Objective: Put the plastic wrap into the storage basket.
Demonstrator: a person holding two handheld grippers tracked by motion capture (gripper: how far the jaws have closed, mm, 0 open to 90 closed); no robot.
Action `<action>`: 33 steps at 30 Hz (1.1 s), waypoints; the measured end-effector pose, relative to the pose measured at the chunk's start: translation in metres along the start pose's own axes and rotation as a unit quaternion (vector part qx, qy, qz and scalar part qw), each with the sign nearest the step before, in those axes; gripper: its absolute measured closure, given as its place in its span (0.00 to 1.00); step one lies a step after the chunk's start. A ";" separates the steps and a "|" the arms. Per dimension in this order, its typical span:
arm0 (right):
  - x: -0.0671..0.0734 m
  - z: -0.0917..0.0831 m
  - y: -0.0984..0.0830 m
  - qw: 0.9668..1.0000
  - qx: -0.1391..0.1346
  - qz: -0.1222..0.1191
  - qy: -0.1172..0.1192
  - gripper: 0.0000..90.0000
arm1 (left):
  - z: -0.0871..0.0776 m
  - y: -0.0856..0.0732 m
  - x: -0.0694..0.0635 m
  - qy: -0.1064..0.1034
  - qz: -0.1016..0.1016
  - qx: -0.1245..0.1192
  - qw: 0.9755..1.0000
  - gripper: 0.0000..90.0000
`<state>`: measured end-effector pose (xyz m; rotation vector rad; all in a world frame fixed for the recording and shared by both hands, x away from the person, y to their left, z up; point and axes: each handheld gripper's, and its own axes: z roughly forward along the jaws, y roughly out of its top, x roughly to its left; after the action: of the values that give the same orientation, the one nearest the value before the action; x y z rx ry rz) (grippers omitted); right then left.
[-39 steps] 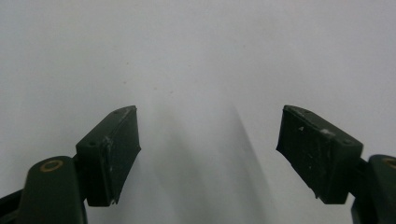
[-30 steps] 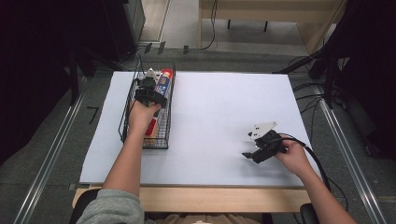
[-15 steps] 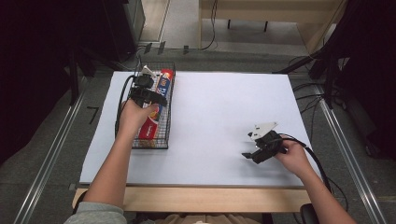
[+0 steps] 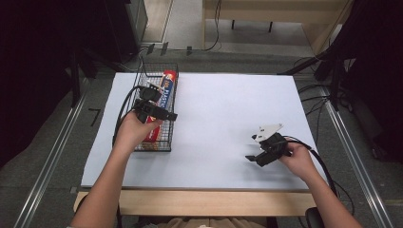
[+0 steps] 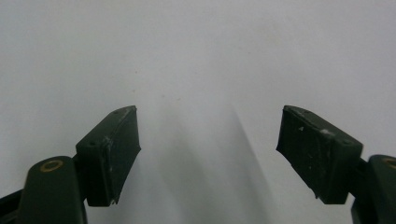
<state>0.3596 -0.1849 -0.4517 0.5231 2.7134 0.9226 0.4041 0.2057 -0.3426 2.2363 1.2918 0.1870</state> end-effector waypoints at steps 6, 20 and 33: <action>0.001 0.001 0.001 1.000 0.000 0.002 0.005 0.25 | 0.005 -0.012 -0.024 -0.026 0.054 -0.009 0.998 0.29; 0.003 0.002 0.003 1.000 0.001 -0.002 0.014 0.25 | 0.030 -0.037 -0.070 -0.073 0.135 -0.017 0.988 0.28; 0.005 0.004 0.003 1.000 0.009 -0.003 0.020 0.25 | 0.044 -0.053 -0.094 -0.123 0.164 -0.023 0.979 0.27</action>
<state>0.3569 -0.1785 -0.4536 0.5051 2.7605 0.9181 0.3306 0.1305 -0.3937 2.3338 0.7792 0.0564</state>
